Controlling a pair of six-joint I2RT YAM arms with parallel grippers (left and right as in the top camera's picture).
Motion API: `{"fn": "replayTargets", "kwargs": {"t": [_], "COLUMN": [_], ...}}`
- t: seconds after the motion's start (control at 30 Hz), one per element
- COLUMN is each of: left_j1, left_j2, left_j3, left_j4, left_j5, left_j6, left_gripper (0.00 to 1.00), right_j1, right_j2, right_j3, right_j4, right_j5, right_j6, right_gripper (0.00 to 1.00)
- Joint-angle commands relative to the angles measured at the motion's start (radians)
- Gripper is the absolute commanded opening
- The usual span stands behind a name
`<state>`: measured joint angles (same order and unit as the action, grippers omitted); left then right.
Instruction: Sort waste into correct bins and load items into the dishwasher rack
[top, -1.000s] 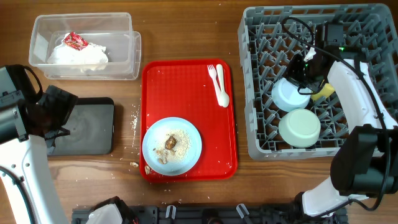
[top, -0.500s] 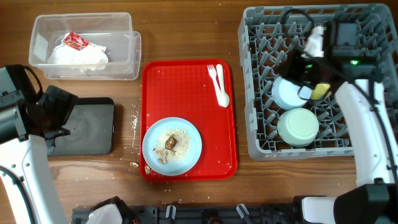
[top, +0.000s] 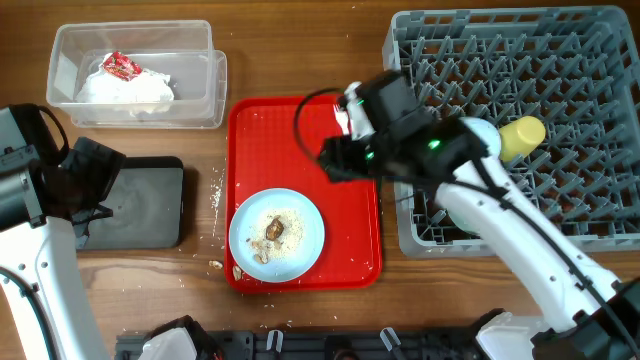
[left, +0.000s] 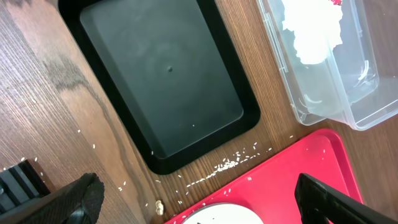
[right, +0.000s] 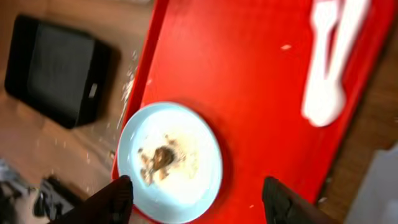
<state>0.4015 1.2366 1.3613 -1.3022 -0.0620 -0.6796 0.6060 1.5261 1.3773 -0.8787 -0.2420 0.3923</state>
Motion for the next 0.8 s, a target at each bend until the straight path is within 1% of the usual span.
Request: {"fn": "replayTargets", "kwargs": {"t": [0.0,0.07,0.17,0.23,0.4,0.57,0.67,0.77], "left_j1": [0.007,0.007,0.007,0.007,0.007,0.007,0.007,0.007], "left_j2": [-0.007,-0.007,-0.007,-0.007,-0.007,-0.007,-0.007,-0.007], "left_j3": [0.000,0.000,0.000,0.000,0.000,0.000,0.000,0.000], "left_j4": [0.000,0.000,0.000,0.000,0.000,0.000,0.000,0.000], "left_j5": [-0.003,-0.003,-0.003,-0.003,-0.003,-0.003,-0.003,-0.003], "left_j6": [-0.013,-0.013,-0.013,-0.013,-0.013,-0.013,-0.013,-0.013], "left_gripper": [1.00,1.00,1.00,1.00,1.00,1.00,1.00,1.00], "right_j1": [0.063,0.095,0.139,0.159,0.165,0.160,0.127,0.055], "right_j2": [0.023,0.024,0.024,0.024,0.024,0.019,-0.013,-0.077], "right_j3": [0.016,0.016,0.016,0.016,0.016,0.016,0.016,0.016], "right_j4": [-0.005,-0.003,-0.003,-0.003,-0.020,-0.081,-0.118,-0.144], "right_j5": [0.042,0.040,0.039,0.039,0.060,0.208,0.256,0.268], "right_j6": [0.022,0.041,0.064,0.089,0.104,0.106,0.108,0.107], "right_gripper": [0.71,0.76,0.87,0.99,1.00,1.00,1.00,1.00]}}
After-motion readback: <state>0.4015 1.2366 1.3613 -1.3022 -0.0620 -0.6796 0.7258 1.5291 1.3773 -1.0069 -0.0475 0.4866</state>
